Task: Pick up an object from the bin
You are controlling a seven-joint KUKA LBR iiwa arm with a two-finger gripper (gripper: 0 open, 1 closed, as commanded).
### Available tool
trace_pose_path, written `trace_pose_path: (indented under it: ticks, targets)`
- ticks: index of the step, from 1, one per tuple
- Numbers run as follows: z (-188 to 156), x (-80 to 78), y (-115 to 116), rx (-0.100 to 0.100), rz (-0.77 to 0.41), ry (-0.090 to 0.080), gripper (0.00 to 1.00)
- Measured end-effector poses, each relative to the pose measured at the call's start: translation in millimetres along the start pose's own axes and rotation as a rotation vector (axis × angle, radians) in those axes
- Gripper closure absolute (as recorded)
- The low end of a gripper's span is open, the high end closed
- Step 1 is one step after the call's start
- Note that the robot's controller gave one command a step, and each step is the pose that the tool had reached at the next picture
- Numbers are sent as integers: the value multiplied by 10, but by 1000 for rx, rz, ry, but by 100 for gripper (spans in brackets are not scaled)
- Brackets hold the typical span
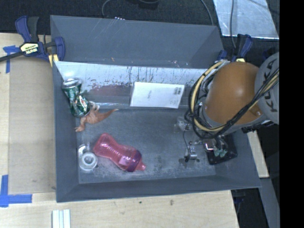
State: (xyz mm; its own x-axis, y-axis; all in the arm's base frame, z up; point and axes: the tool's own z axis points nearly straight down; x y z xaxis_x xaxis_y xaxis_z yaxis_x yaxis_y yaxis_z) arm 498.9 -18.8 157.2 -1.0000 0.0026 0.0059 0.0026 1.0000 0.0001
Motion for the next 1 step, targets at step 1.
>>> trace_pose_path:
  ticks: [1]
  targets:
    - [-45, -17, 0, 0, 0, -9, 0]
